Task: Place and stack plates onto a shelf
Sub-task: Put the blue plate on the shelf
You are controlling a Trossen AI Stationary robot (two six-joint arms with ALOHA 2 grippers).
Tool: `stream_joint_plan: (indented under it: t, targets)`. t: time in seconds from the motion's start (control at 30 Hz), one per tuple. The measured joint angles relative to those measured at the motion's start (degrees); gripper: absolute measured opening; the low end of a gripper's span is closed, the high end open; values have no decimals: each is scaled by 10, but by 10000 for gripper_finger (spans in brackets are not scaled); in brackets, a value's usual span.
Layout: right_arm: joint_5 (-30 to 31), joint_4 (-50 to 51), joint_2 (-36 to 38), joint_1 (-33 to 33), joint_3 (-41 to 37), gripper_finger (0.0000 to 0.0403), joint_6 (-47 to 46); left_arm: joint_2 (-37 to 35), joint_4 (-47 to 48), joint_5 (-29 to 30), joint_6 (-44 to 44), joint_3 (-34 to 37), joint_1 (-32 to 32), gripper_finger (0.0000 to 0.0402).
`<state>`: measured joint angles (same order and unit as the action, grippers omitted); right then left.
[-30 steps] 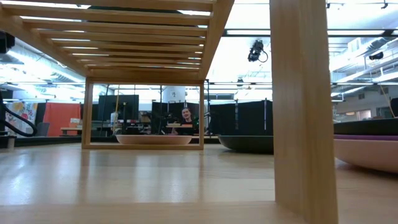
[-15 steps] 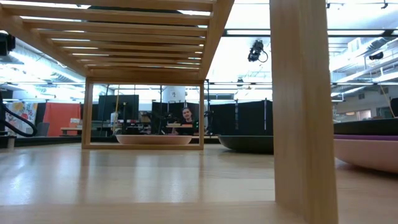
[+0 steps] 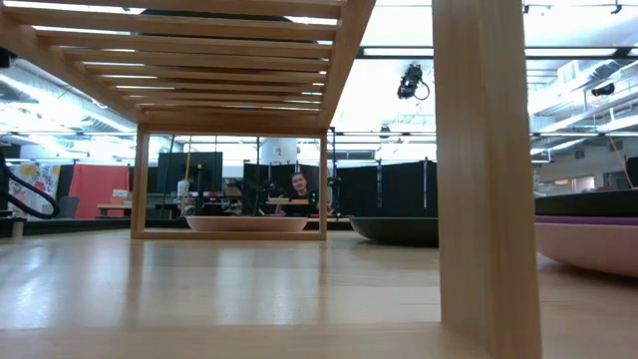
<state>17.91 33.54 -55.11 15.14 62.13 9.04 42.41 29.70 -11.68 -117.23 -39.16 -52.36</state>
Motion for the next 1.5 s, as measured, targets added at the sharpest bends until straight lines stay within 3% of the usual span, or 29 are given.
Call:
stream_joint_plan:
  t: [0.27, 0.47, 0.93, 1.5]
  targets:
    - [0, 0, 0, 0, 0, 132, 1, 73, -128, 50, 12, 0, 28, 13]
    - [0, 0, 0, 0, 0, 132, 1, 98, -169, 65, -1, 0, 62, 13]
    - [0, 0, 0, 0, 0, 132, 1, 117, -171, 66, -18, 0, 142, 13]
    - [0, 0, 0, 0, 0, 132, 1, 116, -115, 66, -7, 0, 147, 13]
